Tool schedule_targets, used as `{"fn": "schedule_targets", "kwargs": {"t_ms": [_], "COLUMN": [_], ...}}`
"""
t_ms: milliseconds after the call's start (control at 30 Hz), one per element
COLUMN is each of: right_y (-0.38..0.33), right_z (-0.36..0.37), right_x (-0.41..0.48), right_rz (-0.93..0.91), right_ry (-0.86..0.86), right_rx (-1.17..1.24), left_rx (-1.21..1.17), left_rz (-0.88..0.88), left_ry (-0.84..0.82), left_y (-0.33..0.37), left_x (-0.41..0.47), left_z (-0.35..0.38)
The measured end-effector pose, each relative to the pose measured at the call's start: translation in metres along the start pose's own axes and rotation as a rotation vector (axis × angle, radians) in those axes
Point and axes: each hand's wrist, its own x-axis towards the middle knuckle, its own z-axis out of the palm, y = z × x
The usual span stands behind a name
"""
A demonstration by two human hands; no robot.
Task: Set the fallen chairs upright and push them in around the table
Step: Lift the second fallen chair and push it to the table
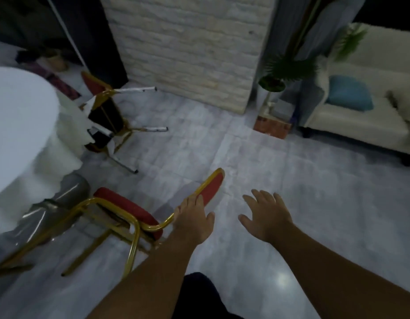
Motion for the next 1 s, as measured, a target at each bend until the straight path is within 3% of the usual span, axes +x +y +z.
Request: {"fn": "schedule_targets", "kwargs": {"t_ms": [533,800,1000], "right_y": [0.035,0.051,0.052], "right_z": [0.020,0.126,0.226], "right_x": [0.299,0.446,0.530], "right_rz": [-0.395,-0.598,-0.749], "right_ry": [-0.220,-0.318,-0.346], "right_rx": [-0.141,-0.202,-0.256], "left_rx": [-0.135,-0.144,-0.051], "left_rz": [-0.397,-0.608,-0.644], "left_ry": [-0.127,-0.194,-0.239], "left_y": [-0.004,0.006,-0.017], "left_x": [0.224,0.337,0.408], "left_z": [0.047,0.155,0.237]}}
